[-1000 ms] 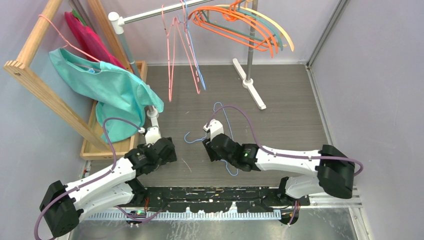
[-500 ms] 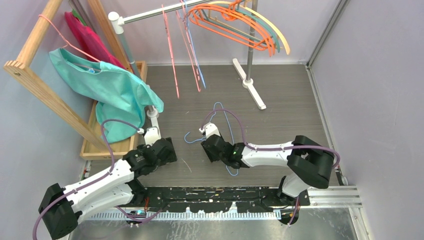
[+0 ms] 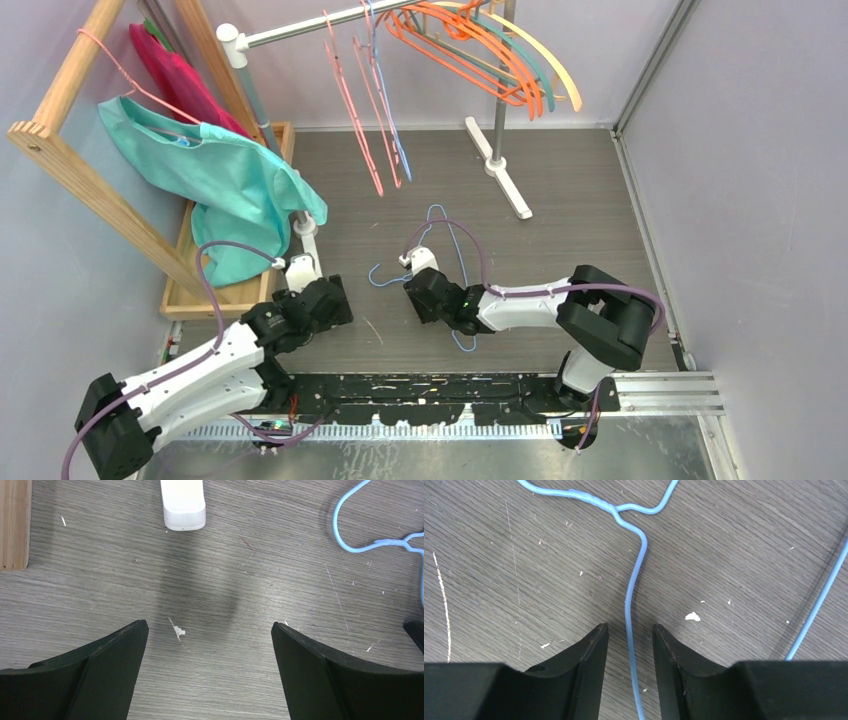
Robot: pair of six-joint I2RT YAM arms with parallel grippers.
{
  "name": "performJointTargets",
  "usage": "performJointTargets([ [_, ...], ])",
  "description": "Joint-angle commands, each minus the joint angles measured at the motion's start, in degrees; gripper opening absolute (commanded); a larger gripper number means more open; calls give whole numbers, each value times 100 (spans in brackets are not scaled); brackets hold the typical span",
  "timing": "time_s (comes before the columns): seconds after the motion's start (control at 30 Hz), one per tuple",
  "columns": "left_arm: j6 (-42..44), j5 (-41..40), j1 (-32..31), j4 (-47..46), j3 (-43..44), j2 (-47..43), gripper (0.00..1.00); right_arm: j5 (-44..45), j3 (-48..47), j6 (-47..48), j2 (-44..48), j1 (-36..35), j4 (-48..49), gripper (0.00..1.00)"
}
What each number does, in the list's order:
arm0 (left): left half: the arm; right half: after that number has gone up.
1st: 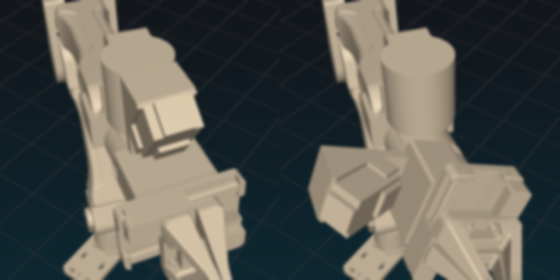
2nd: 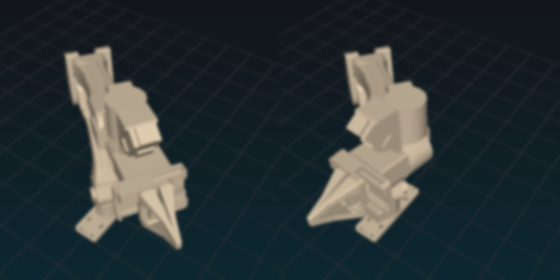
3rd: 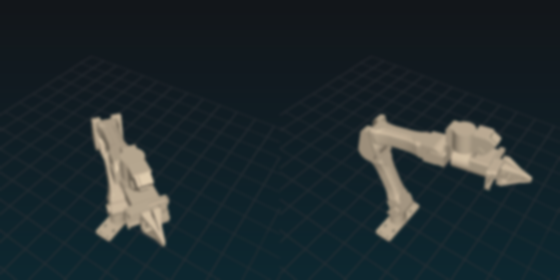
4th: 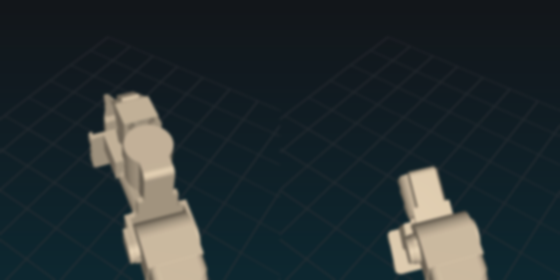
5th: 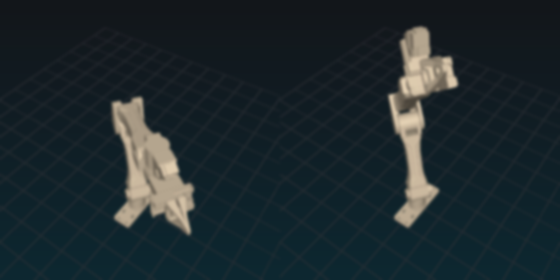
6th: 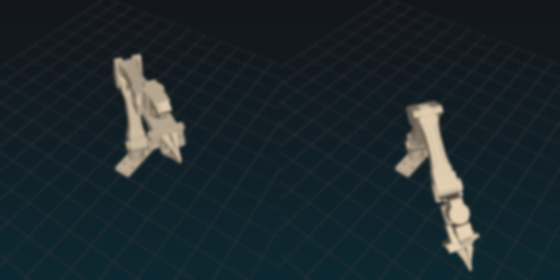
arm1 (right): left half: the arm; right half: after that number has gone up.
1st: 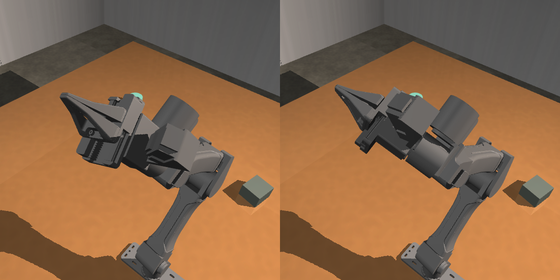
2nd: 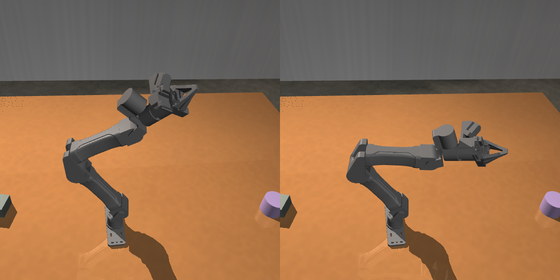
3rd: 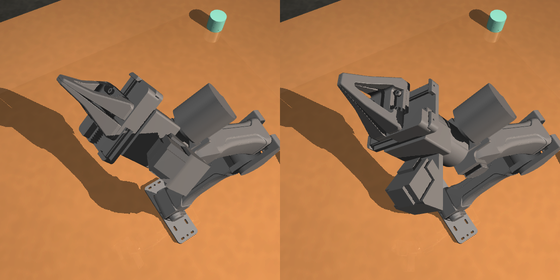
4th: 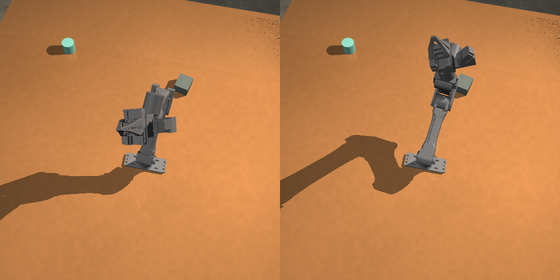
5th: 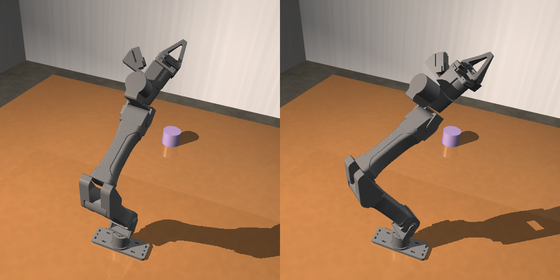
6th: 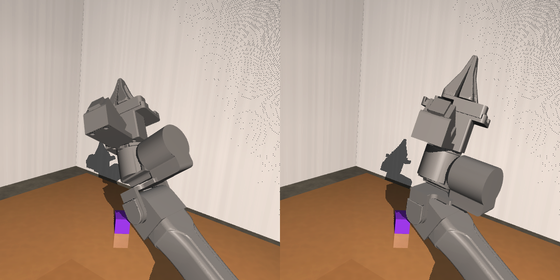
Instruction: Organize the hangers
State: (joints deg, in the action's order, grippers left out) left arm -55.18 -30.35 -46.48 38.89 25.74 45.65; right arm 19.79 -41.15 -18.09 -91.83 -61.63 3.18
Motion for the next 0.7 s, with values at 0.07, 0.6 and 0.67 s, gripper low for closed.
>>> performJointTargets([
  [0.07,-109,-160,25,53,17,-185,98,202,114,-287,-238,26,-30,31],
  [0.6,-67,-156,29,64,86,-135,98,-2050,507,-853,2979,1314,-371,1],
  [0.67,-65,-152,31,59,91,-145,98,-2665,358,-916,3463,1587,-544,1],
])
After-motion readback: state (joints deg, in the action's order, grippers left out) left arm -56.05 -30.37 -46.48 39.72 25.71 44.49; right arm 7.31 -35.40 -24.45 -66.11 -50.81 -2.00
